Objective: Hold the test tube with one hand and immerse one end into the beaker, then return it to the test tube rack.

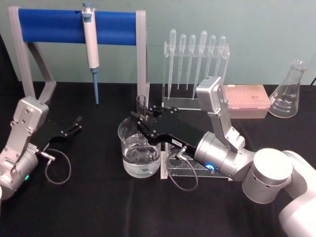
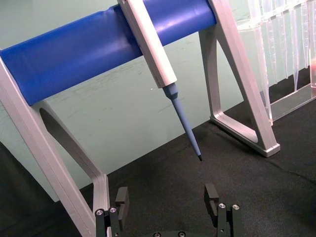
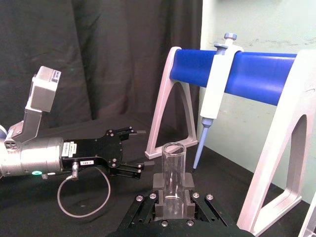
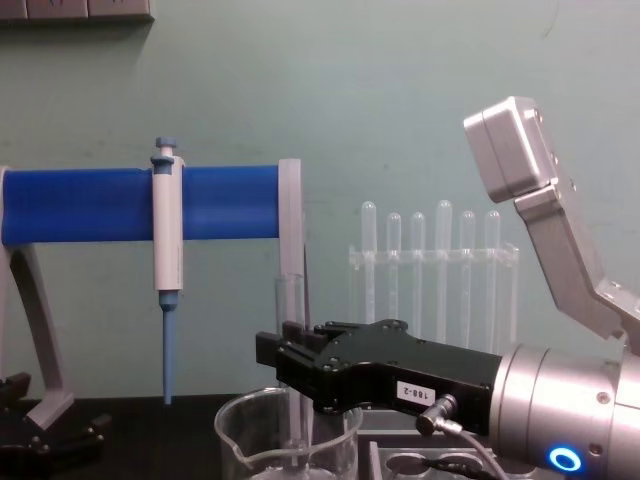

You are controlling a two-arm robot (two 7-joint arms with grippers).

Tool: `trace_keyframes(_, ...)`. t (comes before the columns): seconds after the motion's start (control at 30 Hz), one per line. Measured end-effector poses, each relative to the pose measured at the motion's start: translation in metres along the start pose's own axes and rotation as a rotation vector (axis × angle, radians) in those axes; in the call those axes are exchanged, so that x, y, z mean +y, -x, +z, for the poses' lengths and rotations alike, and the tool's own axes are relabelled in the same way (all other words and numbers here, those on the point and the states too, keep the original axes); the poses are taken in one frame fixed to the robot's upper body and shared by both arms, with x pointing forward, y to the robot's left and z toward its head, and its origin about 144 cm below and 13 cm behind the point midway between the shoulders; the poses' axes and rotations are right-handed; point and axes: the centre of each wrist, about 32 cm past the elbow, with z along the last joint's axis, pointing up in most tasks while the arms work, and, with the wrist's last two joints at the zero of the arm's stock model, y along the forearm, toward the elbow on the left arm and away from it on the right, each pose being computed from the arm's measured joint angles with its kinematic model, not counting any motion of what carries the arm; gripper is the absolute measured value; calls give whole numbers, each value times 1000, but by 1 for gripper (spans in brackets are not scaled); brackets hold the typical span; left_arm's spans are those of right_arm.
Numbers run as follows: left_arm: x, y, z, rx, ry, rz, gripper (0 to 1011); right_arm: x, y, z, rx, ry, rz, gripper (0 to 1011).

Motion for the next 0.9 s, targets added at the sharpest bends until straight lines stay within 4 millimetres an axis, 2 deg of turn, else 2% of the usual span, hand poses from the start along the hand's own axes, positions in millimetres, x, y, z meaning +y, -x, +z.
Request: trace_keyframes(0.9, 0, 0, 0, 0, 0, 0, 1000, 0, 0, 0, 0, 0, 0, 224)
